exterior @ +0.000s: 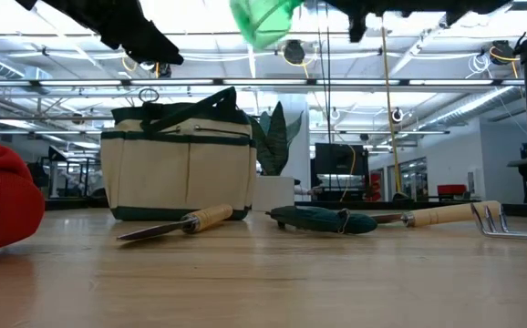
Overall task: Pick & Place Garden tools in Gardening bag
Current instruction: Put the green spray bottle into the brown gardening bag
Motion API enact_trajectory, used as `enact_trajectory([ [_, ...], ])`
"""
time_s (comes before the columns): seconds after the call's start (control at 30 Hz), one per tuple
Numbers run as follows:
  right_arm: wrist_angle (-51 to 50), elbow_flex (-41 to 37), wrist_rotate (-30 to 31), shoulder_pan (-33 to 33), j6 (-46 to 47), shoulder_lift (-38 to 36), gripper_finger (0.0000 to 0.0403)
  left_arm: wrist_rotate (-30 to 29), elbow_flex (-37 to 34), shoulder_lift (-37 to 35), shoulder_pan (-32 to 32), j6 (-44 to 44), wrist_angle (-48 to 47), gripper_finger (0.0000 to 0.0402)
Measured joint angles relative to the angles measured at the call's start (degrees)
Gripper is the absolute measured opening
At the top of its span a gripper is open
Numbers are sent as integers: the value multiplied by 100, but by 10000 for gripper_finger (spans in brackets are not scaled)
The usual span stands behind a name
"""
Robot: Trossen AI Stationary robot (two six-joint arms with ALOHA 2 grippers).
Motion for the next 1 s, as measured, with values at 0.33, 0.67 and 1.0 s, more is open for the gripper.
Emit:
enact_trajectory([
  [0.33, -1467, 1752, 150, 177, 4, 1788, 41, -206, -17, 0, 0, -10, -4, 177],
  [0.67, -2340, 2227, 488, 139, 64, 2448, 41, -332, 9, -6, -31, -433, -986, 177],
  [1.0, -2820, 2229, 1187, 84, -124, 2405, 41, -350, 7, -26, -92, -438, -1528, 177],
])
